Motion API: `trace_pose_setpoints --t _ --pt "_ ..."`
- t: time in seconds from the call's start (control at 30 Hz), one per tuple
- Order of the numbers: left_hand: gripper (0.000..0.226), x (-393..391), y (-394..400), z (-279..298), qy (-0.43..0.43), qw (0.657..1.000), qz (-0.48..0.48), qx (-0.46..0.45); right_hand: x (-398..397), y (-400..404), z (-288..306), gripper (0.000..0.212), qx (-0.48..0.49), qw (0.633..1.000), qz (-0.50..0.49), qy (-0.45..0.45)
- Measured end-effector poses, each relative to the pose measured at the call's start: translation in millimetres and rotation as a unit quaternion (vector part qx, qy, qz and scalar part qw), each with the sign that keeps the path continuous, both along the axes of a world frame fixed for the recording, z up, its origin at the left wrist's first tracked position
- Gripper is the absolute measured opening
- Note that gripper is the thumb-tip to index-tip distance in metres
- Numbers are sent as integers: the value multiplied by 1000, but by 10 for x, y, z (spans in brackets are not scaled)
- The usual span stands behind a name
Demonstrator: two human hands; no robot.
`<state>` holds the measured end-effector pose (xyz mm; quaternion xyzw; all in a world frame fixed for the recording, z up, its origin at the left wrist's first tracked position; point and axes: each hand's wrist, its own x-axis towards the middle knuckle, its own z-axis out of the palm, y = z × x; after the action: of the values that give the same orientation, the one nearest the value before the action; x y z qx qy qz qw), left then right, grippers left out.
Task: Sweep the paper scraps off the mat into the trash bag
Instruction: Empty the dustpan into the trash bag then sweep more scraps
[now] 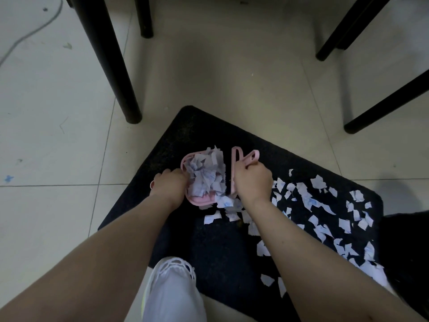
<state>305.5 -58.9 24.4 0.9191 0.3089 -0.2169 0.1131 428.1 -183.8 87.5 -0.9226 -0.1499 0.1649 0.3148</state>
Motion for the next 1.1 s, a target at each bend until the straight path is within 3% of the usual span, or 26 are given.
trace_pose_setpoints --t 0.4,0.6,0.83,1.1 --pt "37 703 -168 988 -54 994 -93 -9 499 -402 928 51 23 998 3 -63" --pt "39 1077 -361 1492 -73 991 -104 -30 849 -680 1603 43 6 997 35 -71" --pt "26 1559 -1023 2256 -136 979 -142 -49 1248 -1360 2308 33 6 997 3 -81" --pt "30 2101 -2182 2679 -134 971 -187 -70 1646 -2399 2560 32 11 995 -64 -81"
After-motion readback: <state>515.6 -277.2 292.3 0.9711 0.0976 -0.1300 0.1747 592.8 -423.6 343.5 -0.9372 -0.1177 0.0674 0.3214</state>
